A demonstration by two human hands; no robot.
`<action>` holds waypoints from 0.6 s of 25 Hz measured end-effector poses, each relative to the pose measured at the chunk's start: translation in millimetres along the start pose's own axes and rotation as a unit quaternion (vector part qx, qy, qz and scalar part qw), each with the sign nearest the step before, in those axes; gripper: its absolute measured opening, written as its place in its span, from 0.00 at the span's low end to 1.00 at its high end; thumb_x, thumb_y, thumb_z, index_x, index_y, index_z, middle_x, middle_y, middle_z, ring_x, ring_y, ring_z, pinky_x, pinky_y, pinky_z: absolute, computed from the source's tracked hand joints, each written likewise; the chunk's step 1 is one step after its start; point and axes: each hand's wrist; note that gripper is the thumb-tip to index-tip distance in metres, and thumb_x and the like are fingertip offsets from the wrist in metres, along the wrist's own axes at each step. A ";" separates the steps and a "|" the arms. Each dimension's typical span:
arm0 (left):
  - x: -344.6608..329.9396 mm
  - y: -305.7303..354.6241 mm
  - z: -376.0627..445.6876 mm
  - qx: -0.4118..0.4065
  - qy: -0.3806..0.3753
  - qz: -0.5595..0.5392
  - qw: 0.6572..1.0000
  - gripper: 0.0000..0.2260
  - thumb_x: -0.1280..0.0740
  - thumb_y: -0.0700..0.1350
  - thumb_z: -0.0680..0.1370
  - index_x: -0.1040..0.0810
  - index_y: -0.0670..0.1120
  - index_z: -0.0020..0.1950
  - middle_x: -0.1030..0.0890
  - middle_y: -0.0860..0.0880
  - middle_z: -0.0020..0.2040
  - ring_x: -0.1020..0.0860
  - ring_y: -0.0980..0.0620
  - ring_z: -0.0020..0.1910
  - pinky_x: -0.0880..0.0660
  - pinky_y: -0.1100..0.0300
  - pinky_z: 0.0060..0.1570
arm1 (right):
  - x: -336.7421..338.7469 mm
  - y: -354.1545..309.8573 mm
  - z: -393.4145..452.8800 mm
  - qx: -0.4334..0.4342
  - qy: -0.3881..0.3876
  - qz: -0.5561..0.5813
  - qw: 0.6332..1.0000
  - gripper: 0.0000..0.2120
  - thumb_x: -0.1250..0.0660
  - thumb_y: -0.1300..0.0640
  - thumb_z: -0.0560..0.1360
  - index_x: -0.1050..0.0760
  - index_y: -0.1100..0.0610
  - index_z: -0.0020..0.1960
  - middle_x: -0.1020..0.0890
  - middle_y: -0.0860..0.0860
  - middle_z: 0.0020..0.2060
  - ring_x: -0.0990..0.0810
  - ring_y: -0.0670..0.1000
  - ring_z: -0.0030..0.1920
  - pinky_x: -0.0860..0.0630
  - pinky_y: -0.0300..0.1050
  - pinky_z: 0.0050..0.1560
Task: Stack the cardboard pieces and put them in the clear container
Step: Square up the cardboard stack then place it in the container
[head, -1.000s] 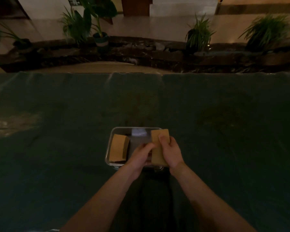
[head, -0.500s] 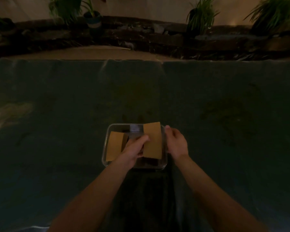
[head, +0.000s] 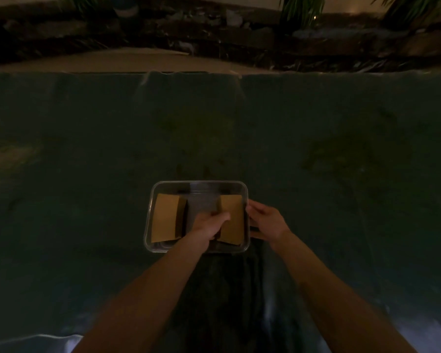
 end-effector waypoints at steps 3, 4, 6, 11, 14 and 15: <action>-6.1 -4.2 6.2 -0.005 0.001 0.011 1.000 0.08 0.30 0.52 0.75 0.28 0.54 0.48 0.25 0.49 0.52 0.27 0.47 0.54 0.29 0.48 0.61 | 3.8 1.6 1.3 -0.002 -0.009 0.001 1.000 0.14 0.39 0.55 0.82 0.24 0.50 0.66 0.17 0.48 0.50 0.17 0.47 0.48 0.19 0.43 0.40; -7.5 -4.9 8.0 -0.012 0.002 0.020 1.000 0.09 0.30 0.52 0.75 0.27 0.54 0.50 0.25 0.48 0.54 0.27 0.47 0.54 0.29 0.47 0.62 | 4.4 2.4 1.6 0.001 -0.009 0.002 1.000 0.14 0.38 0.55 0.82 0.24 0.50 0.66 0.17 0.48 0.50 0.18 0.47 0.48 0.19 0.43 0.39; -10.2 -5.2 10.8 -0.038 0.013 0.057 0.998 0.08 0.31 0.52 0.76 0.26 0.55 0.53 0.24 0.48 0.57 0.27 0.48 0.54 0.29 0.47 0.62 | 4.9 3.7 2.5 0.007 -0.009 -0.002 1.000 0.14 0.39 0.55 0.82 0.24 0.49 0.66 0.17 0.47 0.50 0.18 0.47 0.49 0.19 0.43 0.40; -12.6 -2.8 13.3 -0.055 0.024 0.077 0.995 0.06 0.31 0.51 0.76 0.26 0.55 0.51 0.25 0.51 0.50 0.27 0.49 0.54 0.30 0.52 0.55 | 4.9 4.9 3.9 0.009 -0.005 -0.004 1.000 0.14 0.39 0.55 0.82 0.24 0.48 0.66 0.17 0.48 0.51 0.18 0.49 0.51 0.19 0.44 0.42; -14.7 -1.4 15.8 -0.065 0.026 0.098 0.993 0.06 0.31 0.50 0.77 0.23 0.53 0.52 0.25 0.51 0.51 0.26 0.49 0.55 0.32 0.54 0.52 | 4.6 6.0 4.7 0.015 -0.005 -0.007 1.000 0.14 0.39 0.55 0.82 0.24 0.48 0.66 0.17 0.48 0.51 0.18 0.48 0.50 0.19 0.41 0.38; -15.3 -1.4 15.6 -0.069 0.032 0.106 0.991 0.05 0.32 0.49 0.77 0.24 0.53 0.51 0.25 0.51 0.50 0.26 0.50 0.54 0.32 0.54 0.51 | 4.6 6.4 5.0 0.016 -0.005 -0.007 1.000 0.14 0.39 0.55 0.82 0.24 0.48 0.66 0.17 0.49 0.51 0.18 0.49 0.51 0.19 0.41 0.38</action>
Point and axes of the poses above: each hand's wrist, its own z-axis towards the middle knuckle, its own x-axis out of the back of the hand, y = z × x
